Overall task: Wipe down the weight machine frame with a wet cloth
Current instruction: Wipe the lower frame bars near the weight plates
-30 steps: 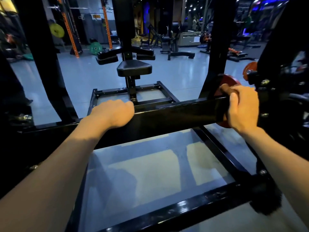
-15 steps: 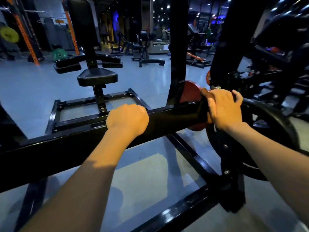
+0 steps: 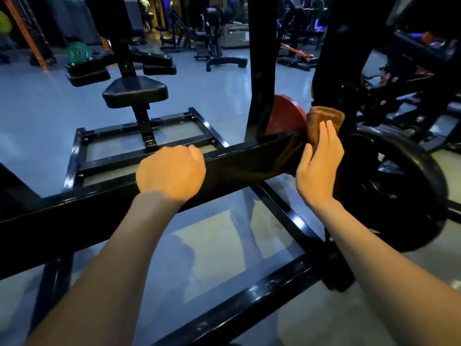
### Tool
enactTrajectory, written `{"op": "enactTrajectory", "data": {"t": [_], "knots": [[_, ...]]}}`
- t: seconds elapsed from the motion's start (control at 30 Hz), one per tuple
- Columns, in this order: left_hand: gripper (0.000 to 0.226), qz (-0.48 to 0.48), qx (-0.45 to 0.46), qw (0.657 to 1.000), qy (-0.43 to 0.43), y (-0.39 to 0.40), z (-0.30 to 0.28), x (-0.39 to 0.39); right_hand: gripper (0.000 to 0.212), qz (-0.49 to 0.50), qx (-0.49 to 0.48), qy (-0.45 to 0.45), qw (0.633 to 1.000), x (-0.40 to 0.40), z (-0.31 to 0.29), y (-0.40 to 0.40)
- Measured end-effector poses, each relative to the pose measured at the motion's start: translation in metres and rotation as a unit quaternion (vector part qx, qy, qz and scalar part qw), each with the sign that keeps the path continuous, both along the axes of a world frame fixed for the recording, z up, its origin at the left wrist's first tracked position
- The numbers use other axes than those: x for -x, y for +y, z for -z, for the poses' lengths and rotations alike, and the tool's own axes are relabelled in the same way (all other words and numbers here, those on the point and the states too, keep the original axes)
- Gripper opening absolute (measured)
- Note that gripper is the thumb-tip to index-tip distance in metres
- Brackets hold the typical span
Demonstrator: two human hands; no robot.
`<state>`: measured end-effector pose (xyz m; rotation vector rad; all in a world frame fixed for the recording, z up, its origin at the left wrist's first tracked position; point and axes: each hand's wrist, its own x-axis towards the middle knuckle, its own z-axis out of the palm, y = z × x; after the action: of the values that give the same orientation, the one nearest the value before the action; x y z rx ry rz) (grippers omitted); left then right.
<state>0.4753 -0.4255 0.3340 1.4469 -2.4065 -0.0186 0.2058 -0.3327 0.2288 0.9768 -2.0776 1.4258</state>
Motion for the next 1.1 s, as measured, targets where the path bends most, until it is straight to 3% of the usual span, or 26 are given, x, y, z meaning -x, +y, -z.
{"op": "enactTrajectory", "data": {"t": [0.07,0.13,0.2,0.23,0.3,0.4,0.5,0.6,0.7,0.77,0.83,0.93,1.03,1.1], "knots": [[0.047,-0.018,0.027,0.999,0.023,-0.004,0.003,0.004,0.053,0.035,0.064,-0.003,0.997,-0.005,0.012,-0.007],[0.041,0.012,0.177,0.983,0.056,-0.008,0.013,0.014,0.050,0.039,0.143,-0.068,0.987,-0.012,0.028,-0.008],[0.030,0.122,0.316,0.927,0.161,-0.003,0.030,0.031,0.050,0.019,0.229,-0.203,0.952,-0.023,0.041,-0.002],[0.024,0.209,0.331,0.895,0.213,0.005,0.044,0.044,0.049,0.009,0.265,-0.279,0.923,-0.026,0.049,0.004],[0.018,0.358,0.269,0.855,0.262,0.029,0.082,0.070,0.038,-0.042,0.309,-0.432,0.846,-0.034,0.064,0.023],[0.015,0.403,0.036,0.862,0.305,0.061,0.154,0.098,0.031,-0.134,0.321,-0.633,0.692,-0.040,0.079,0.063],[0.023,0.331,-0.194,0.848,0.365,0.075,0.209,0.117,0.036,-0.162,0.323,-0.686,0.631,-0.036,0.101,0.096],[0.046,0.381,-0.290,0.811,0.336,0.086,0.229,0.125,0.040,-0.172,0.305,-0.719,0.600,-0.035,0.112,0.114],[0.071,0.462,-0.377,0.764,0.248,0.097,0.255,0.120,0.030,-0.183,0.242,-0.746,0.593,-0.045,0.110,0.115],[0.055,0.459,-0.359,0.779,0.234,0.090,0.263,0.125,0.023,-0.155,0.184,-0.749,0.617,-0.050,0.105,0.105],[0.027,0.428,-0.355,0.795,0.242,0.076,0.261,0.129,0.032,-0.109,0.110,-0.743,0.651,-0.050,0.106,0.097],[0.037,0.389,-0.409,0.781,0.267,0.056,0.261,0.134,0.055,-0.106,-0.036,-0.719,0.686,-0.046,0.113,0.090],[0.048,0.321,-0.490,0.763,0.273,0.040,0.260,0.131,0.053,-0.070,-0.164,-0.621,0.763,-0.052,0.120,0.084],[0.036,0.263,-0.564,0.740,0.254,0.031,0.253,0.128,0.041,-0.077,-0.181,-0.533,0.823,-0.050,0.130,0.084]]}}
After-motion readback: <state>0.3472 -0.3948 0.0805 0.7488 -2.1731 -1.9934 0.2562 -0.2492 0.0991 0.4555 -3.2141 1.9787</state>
